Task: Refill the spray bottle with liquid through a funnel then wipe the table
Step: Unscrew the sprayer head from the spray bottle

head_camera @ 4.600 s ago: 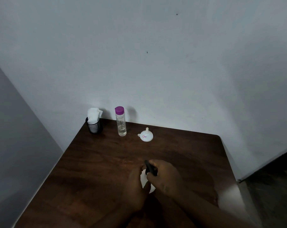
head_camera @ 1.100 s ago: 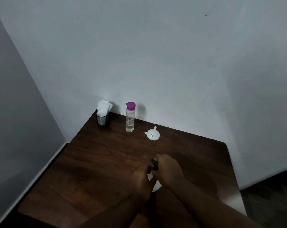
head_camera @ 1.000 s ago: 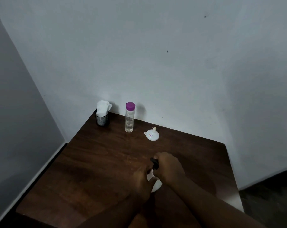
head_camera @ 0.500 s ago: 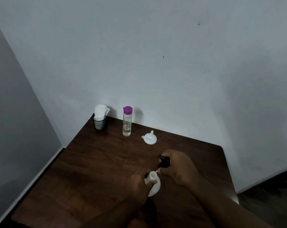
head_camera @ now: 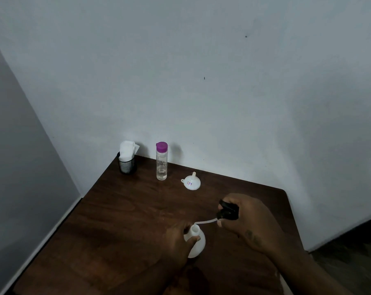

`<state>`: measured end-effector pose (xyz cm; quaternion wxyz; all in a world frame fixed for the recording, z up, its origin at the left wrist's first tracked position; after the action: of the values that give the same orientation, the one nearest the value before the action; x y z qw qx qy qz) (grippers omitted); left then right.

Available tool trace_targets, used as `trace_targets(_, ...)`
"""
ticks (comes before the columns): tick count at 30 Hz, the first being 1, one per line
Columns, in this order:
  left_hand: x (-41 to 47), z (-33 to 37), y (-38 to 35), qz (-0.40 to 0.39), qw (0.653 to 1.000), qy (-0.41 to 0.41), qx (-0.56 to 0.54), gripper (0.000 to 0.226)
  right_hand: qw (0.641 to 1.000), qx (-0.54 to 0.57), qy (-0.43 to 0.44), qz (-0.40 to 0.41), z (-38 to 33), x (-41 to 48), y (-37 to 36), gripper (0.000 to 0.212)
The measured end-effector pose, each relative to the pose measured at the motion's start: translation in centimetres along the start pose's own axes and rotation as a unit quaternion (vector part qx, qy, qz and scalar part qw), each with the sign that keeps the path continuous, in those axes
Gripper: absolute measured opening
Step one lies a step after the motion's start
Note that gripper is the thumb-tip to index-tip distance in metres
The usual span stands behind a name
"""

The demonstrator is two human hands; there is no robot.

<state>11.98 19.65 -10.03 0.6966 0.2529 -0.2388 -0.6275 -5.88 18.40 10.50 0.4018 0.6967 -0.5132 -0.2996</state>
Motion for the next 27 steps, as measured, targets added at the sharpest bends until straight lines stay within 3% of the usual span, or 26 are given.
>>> trace_targets(16,-0.2,0.1,0.2,-0.017,1.0,0.017,-0.014,0.027,0.997,-0.058,0.039,0.043,0.2,-4.3,2.3,0.035)
trace_targets(22,-0.2,0.4,0.3,-0.02,0.999,0.03,-0.016,0.028,0.97,-0.085,0.152,0.169,1.0,-6.0,1.7,0.052)
trace_targets(27,-0.2,0.3,0.3,-0.024,0.999,0.039,-0.016,0.026,0.946,-0.13,0.169,0.246,1.2,-6.7,1.3,0.038)
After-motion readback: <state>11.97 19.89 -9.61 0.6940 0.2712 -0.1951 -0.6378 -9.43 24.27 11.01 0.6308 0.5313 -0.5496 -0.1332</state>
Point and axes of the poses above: each hand's wrist, its own x-axis towards the middle knuckle, its own y-axis out of the back of the hand, z = x × y, the point moved 3 cm from there along x, towards the middle knuckle, and after that the axes turned 1 degree about z, right-handed, at the moved point
